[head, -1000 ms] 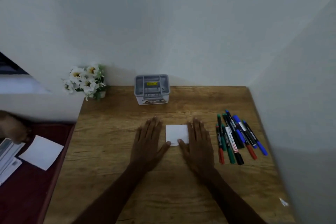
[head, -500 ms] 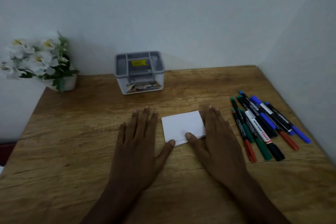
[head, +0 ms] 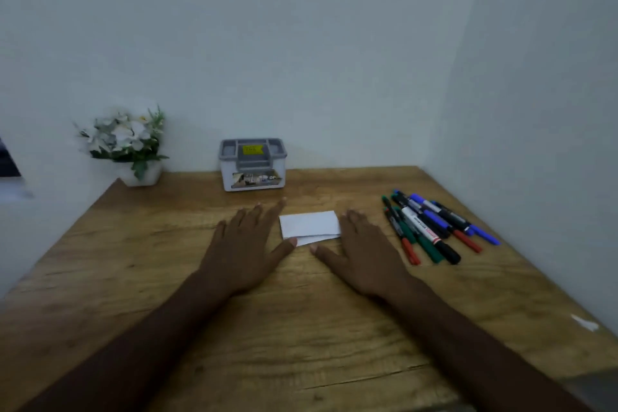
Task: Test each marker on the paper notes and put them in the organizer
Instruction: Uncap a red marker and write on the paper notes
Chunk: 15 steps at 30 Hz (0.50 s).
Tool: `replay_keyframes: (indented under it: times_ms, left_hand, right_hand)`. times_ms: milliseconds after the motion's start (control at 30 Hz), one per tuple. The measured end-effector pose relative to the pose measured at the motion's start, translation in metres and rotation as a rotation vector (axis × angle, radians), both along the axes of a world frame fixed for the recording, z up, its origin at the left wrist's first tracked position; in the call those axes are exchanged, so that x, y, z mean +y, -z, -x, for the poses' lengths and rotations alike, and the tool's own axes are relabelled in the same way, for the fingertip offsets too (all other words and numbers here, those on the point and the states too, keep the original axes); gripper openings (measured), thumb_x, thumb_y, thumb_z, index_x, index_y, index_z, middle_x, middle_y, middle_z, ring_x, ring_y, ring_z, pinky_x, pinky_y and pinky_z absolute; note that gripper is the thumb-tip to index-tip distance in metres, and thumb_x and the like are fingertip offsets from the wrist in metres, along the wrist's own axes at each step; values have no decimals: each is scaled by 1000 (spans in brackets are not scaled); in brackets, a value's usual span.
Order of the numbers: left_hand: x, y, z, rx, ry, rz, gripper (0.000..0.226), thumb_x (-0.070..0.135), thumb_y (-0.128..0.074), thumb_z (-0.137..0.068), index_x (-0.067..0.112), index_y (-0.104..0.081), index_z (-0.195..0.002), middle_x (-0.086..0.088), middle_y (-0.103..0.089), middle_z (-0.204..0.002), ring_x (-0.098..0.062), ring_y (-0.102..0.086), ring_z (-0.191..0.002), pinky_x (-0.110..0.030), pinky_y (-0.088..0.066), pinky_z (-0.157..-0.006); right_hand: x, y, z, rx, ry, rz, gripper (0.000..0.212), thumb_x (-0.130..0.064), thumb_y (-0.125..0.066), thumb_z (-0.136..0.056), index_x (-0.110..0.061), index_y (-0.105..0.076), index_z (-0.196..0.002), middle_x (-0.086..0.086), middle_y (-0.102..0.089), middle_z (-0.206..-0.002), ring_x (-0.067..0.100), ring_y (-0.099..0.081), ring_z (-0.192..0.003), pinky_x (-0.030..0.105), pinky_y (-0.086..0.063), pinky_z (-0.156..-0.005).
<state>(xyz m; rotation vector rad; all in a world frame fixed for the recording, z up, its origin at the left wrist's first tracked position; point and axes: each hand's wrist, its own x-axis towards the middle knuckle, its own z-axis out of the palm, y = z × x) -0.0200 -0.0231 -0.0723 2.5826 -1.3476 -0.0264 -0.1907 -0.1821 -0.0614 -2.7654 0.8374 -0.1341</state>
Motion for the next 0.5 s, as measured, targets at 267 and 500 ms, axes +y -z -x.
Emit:
replay_keyframes:
  times_ms: [267,500]
  left_hand:
    - [7,-17,12,14,24,103,64,82,-27,-94,56,-38,-151,6,-32,-167,-18,-29,-153,-52,-26,-123]
    - [3,-32,7,-228,141,148,51,82,-35,-89,46,-60,-116,27,-52,-132,-3,-53,-119,-37,-43,-97]
  right_hand:
    - [-27,-46,31,-311,265,217,47,-39,-73,-98,-17,-61,-137,7,-57,-144,27,-56,-132,38,-52,-104]
    - [-35,-47,55,-139,416,143,15,-25,-68,-103,-18,-79,-110,1,-76,-102,15,-72,-93,30,-62,-85]
